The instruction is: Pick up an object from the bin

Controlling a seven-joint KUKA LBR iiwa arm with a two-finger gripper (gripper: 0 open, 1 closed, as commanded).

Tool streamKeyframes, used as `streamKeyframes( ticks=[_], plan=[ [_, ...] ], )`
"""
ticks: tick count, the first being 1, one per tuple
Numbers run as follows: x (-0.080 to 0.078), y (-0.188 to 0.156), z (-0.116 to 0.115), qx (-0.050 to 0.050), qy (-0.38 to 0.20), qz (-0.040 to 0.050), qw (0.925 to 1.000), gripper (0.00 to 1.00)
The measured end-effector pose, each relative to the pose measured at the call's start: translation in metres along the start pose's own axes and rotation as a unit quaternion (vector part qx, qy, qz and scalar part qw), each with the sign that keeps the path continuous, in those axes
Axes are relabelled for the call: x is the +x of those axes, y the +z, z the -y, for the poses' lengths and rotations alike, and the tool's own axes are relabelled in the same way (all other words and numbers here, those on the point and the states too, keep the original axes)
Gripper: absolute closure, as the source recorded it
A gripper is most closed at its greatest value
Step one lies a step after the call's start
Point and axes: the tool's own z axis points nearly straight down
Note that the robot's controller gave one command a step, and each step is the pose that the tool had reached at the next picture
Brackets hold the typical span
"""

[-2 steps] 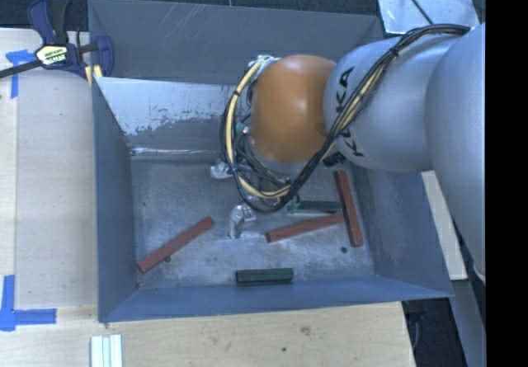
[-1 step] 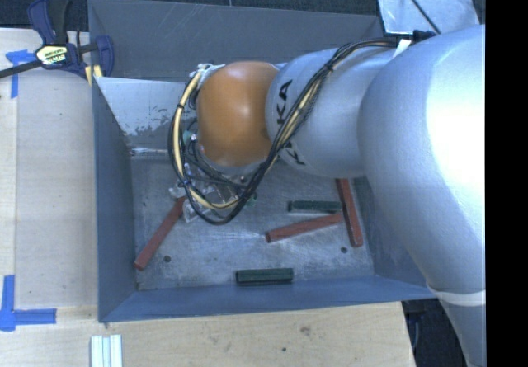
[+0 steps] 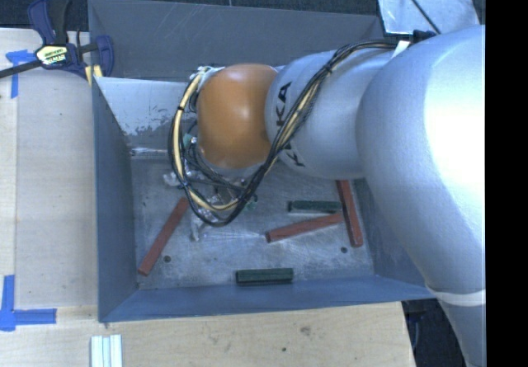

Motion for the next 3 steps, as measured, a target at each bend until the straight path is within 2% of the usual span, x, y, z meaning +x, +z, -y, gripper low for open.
streamKeyframes(
  ticks=[1,2,3],
  plan=[
    [-0.003,-0.003,0.000,0.000,0.000,0.0061,1.0000,1.00],
    [-0.003,-0.003,0.000,0.000,0.000,0.0060,1.0000,1.00],
    [0.023,-0.175,0.031,0.001,0.001,-0.0026,1.0000,1.00]
  ],
)
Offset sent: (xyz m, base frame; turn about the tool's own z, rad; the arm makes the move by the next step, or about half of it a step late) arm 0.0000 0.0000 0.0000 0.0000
